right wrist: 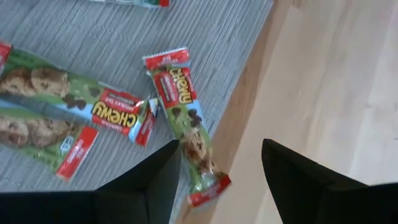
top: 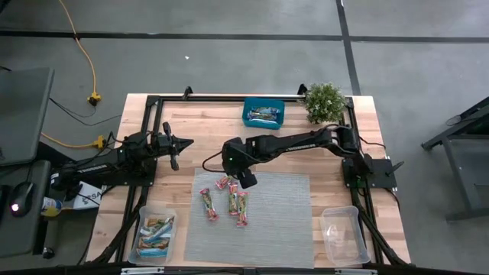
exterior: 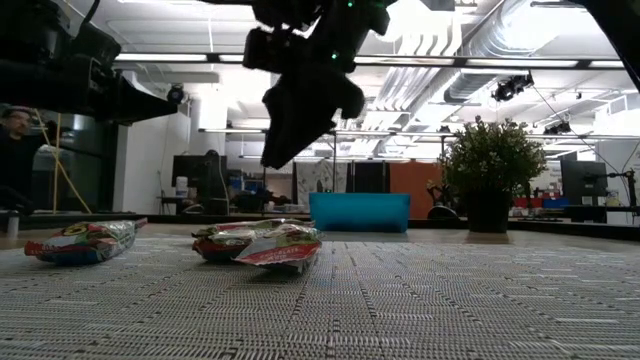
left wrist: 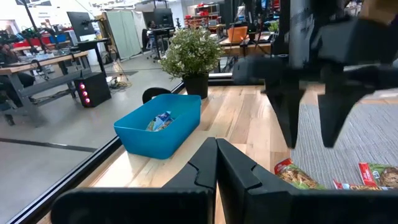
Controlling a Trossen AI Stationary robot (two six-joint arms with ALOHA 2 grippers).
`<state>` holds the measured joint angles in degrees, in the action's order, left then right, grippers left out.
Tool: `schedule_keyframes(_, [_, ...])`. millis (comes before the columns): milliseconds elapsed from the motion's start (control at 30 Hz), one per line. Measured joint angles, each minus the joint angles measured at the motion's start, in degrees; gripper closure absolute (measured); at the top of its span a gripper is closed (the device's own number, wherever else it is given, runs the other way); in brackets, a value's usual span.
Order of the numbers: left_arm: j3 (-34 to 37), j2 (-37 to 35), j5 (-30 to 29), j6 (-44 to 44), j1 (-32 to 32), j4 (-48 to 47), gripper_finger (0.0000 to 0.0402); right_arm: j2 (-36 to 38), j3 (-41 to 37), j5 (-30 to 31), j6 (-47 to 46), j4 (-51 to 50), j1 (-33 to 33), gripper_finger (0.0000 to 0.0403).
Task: Pick and place Granola Bars by type
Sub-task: Put the red granola bar into the right transparent bin
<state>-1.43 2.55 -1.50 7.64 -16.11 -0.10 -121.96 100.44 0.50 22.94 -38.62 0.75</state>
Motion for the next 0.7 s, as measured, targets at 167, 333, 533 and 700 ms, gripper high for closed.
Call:
schedule_keyframes(167, [0.0,0.0,0.0,0.0,0.0,0.0,0.0401,-3.0,0.0,-1.3,-2.8,0.1,0.0,0.0194])
schedule_keyframes(333, [0.0,0.0,0.1,0.0,0.0,0.0,0.0401,-6.0,0.0,-2.9,-4.0,0.0,0.6,0.0194])
schedule_keyframes(533, [0.0,0.0,0.1,0.0,0.0,0.0,0.0401,-6.5,0.0,-3.6,-3.6,0.7,0.8,0.0194])
schedule_keyframes(700, [0.0,0.0,0.0,0.0,0.0,0.0,0.0401,-6.5,0.0,-4.5,-3.5,0.8,0.8,0.0194])
